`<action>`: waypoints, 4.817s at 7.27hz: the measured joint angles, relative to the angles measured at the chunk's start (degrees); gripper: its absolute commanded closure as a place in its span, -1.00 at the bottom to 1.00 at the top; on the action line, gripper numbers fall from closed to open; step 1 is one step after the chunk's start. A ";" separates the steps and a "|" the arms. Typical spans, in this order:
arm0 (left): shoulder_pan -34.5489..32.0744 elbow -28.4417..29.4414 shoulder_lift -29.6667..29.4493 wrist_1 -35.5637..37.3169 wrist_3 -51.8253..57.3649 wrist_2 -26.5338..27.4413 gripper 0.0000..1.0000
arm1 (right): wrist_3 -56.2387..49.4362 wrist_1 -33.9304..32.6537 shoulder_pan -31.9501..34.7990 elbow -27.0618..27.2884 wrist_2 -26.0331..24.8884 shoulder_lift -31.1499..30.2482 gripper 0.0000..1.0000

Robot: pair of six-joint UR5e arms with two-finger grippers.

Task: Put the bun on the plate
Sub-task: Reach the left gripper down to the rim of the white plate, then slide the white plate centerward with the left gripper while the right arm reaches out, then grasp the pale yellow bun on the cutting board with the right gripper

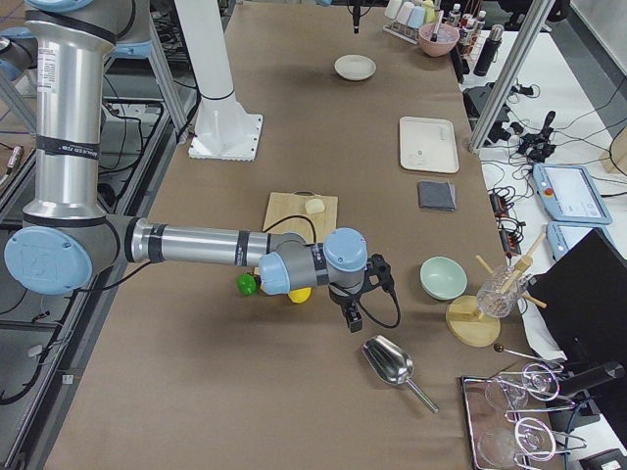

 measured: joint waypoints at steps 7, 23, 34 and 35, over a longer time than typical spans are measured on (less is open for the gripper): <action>8.19 7.04 -5.55 -5.53 -8.23 2.10 -0.72 | 0.30 -0.01 -0.25 -0.21 2.64 -0.74 -1.00; 36.52 -3.44 -29.21 -0.98 -54.51 21.50 1.00 | 38.32 -0.01 -16.56 11.19 2.23 7.74 -1.00; 41.07 -0.18 -33.38 1.52 -55.45 26.96 -0.91 | 53.96 -0.57 -44.03 12.65 -11.18 12.84 0.29; 41.07 -0.21 -33.41 1.50 -55.46 26.96 -0.91 | 53.73 -0.56 -44.19 12.69 -11.29 12.35 0.76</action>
